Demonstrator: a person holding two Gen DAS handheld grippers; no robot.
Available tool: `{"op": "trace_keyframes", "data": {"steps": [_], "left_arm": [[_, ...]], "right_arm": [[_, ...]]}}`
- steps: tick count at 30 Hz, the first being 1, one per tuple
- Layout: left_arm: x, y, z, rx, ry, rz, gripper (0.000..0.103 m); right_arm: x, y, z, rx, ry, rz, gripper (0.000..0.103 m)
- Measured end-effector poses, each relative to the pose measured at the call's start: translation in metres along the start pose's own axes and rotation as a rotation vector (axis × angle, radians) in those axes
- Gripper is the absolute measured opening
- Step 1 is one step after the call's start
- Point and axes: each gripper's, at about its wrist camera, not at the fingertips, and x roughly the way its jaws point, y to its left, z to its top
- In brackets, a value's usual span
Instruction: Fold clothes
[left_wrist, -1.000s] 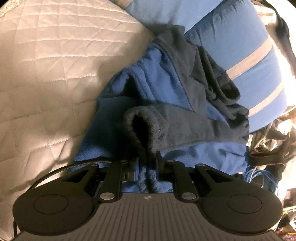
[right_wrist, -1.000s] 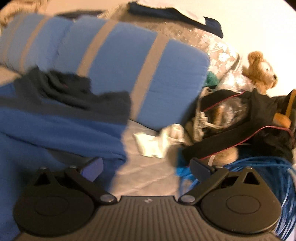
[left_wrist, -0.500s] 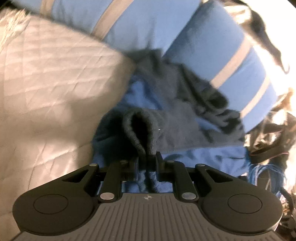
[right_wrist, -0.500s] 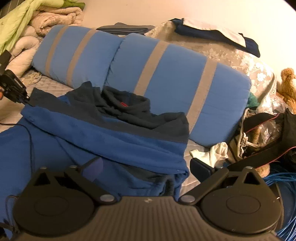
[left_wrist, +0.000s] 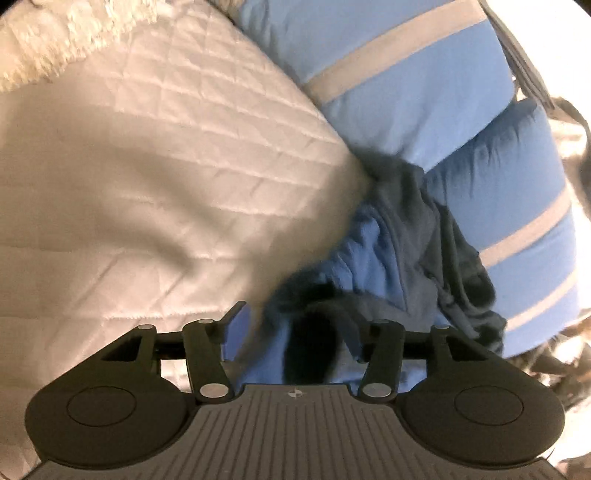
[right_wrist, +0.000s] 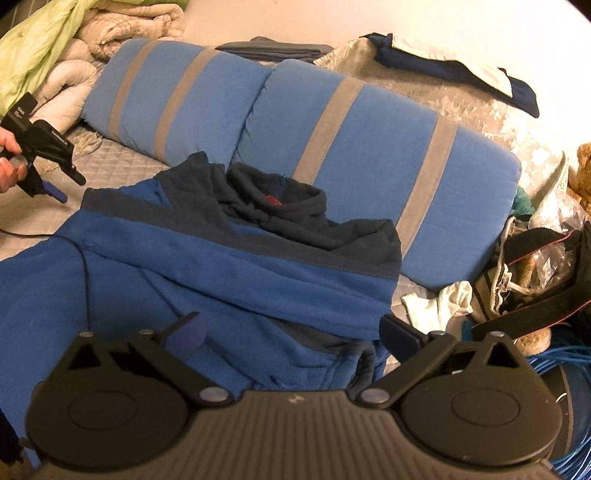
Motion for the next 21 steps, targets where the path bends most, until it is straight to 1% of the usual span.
{"op": "trace_keyframes", "data": {"steps": [2, 5, 10, 15, 18, 21], "left_arm": [[0.000, -0.008, -0.003, 0.019, -0.002, -0.008, 0.049], [-0.001, -0.026, -0.007, 0.062, -0.015, -0.047, 0.049], [0.001, -0.064, -0.017, 0.167, -0.061, -0.094, 0.049], [0.006, -0.089, -0.028, 0.230, -0.069, -0.129, 0.049], [0.008, -0.099, -0.036, 0.269, -0.059, -0.146, 0.049], [0.009, -0.109, -0.047, 0.345, -0.053, -0.154, 0.049]], "right_arm": [[0.004, -0.003, 0.001, 0.034, 0.019, 0.002, 0.103], [0.011, -0.006, 0.003, 0.094, 0.047, 0.020, 0.103], [0.020, -0.007, 0.014, 0.078, 0.067, 0.021, 0.103], [0.029, -0.009, 0.031, 0.056, 0.068, 0.015, 0.103], [0.035, -0.012, 0.038, 0.107, 0.064, 0.010, 0.103], [0.044, -0.012, 0.036, 0.189, 0.065, 0.015, 0.103]]}}
